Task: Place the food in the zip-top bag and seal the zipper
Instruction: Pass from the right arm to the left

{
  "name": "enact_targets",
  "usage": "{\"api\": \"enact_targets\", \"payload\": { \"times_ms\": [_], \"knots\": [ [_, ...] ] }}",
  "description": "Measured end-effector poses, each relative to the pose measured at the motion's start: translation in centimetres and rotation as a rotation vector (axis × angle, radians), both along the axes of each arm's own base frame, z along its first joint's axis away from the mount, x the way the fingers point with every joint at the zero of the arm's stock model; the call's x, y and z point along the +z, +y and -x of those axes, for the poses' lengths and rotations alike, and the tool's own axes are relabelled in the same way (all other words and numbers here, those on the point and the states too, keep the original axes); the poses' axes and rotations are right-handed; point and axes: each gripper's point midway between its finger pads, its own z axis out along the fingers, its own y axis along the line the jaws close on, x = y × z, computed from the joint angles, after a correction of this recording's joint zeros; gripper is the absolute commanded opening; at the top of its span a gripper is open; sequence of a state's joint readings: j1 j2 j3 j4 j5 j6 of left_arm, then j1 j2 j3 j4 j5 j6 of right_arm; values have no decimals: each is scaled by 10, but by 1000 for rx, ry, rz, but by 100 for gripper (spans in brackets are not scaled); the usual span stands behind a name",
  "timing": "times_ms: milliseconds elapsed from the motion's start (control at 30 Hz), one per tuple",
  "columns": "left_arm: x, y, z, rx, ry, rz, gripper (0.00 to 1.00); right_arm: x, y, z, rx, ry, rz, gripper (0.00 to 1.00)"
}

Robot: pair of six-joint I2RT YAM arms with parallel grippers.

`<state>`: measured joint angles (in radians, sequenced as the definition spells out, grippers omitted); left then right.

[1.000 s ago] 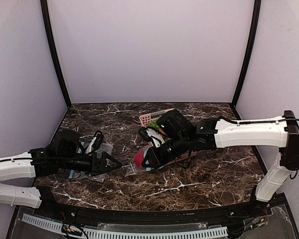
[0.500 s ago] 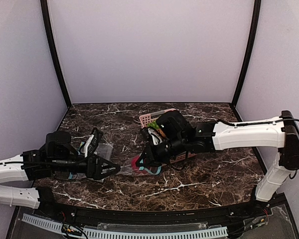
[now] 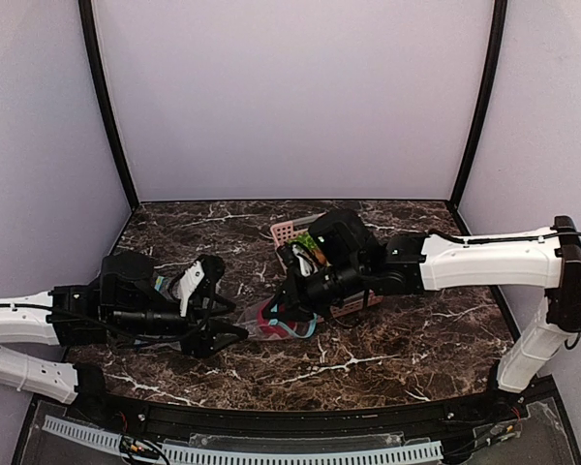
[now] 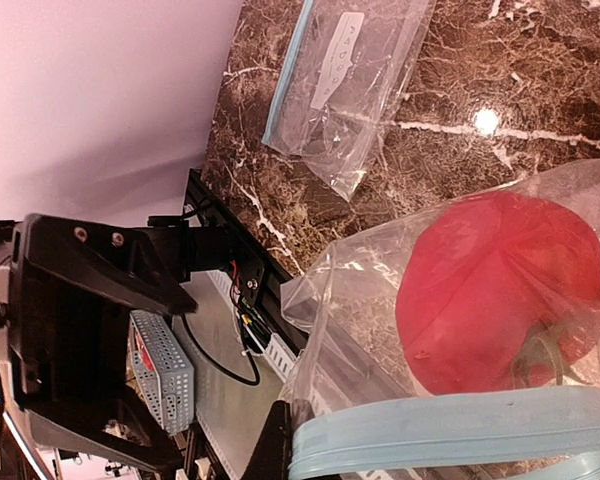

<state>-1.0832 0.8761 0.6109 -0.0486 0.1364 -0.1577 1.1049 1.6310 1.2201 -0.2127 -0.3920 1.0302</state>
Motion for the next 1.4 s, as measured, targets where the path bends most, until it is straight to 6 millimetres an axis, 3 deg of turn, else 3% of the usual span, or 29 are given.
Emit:
{"api": "enact_targets", "payload": {
  "times_ms": [200, 533, 900, 1000, 1067, 1167, 1200, 1300, 1400],
  "knots": [
    [-15, -16, 4, -41, -91, -75, 52, 5, 0, 0, -15, 15, -14, 0],
    [-20, -29, -7, -9, -160, -109, 33, 9, 3, -1, -30, 30, -31, 0],
    [-23, -31, -16, 41, -218, -149, 3, 17, 4, -1, -36, 34, -61, 0],
    [-23, -34, -17, 42, -222, -156, 1, 14, 3, -1, -38, 39, -58, 0],
    [-25, -34, -17, 41, -220, -160, 1, 11, 1, 0, -41, 40, -53, 14],
    [-25, -34, -17, 43, -218, -159, 1, 10, -6, -4, -64, 10, -32, 46],
    [-25, -34, -18, 46, -216, -158, 1, 10, -10, -5, -75, -2, -22, 53],
    [-23, -34, -17, 53, -200, -146, 1, 21, -26, -11, -112, -80, 1, 70],
    [-22, -34, -15, 52, -179, -125, 1, 33, -44, -16, -150, -165, 13, 80]
  ]
}}
